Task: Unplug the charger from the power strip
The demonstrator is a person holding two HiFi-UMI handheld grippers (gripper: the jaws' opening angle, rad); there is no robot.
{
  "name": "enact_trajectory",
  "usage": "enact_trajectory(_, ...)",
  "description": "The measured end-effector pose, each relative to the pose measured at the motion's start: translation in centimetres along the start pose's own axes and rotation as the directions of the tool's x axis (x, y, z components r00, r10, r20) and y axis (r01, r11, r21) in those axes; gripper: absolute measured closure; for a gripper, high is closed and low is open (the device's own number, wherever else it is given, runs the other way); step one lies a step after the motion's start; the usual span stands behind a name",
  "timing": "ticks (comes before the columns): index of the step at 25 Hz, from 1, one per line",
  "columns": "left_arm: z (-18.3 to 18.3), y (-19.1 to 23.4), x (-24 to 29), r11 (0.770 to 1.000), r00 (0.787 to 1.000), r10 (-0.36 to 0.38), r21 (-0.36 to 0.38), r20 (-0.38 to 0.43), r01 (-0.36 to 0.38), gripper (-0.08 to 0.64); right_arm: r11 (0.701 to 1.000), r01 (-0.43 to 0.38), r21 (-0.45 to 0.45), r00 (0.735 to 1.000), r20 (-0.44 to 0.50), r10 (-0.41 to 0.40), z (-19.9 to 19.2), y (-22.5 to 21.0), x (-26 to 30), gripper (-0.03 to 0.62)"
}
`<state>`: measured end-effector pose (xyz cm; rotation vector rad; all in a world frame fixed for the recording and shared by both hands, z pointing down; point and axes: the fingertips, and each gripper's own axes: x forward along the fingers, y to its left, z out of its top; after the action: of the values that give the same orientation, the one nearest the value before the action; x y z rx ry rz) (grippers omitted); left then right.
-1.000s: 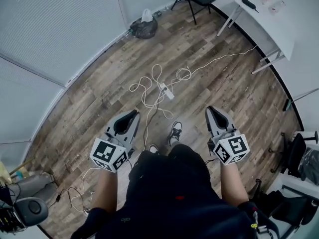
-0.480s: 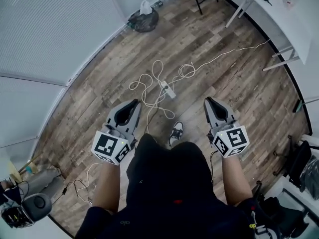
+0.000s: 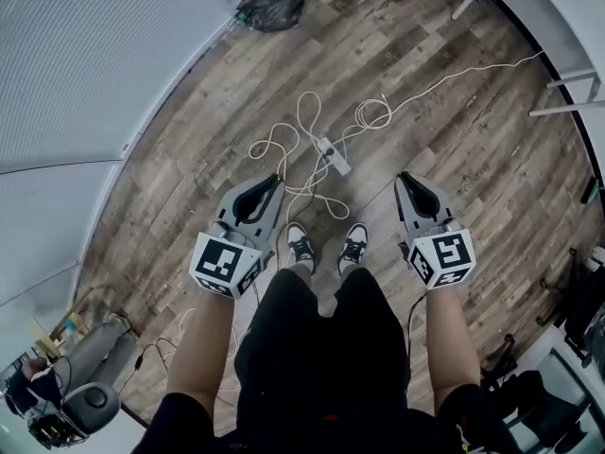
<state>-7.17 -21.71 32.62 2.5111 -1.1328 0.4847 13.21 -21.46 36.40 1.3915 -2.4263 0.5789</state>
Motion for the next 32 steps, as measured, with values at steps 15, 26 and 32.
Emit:
enact_trajectory(15, -30.7, 11.1, 22.8, 0.994, 0.981, -0.11, 0.007, -0.161, 0.112, 0.511, 0.996, 0.005, -0.084, 0.977, -0.211, -0.023, -31.9, -7.4, 21.1, 0.518)
enact_trajectory(26, -55.4, 12.3, 36.2, 0.971, 0.911, -0.229, -0.015, -0.341, 0.239, 0.512, 0.971, -0.154, -0.184, 0.947, -0.309, 0.092, -56.5, -8.0, 33.0, 0.425)
enact_trajectory(32, -62.5, 12.4, 41.3, 0.951, 0.885, -0.264, 0.049, -0.383, 0.305, 0.512, 0.963, -0.2, -0.181, 0.937, -0.322, 0.134, -63.8, -8.8, 36.3, 0.396)
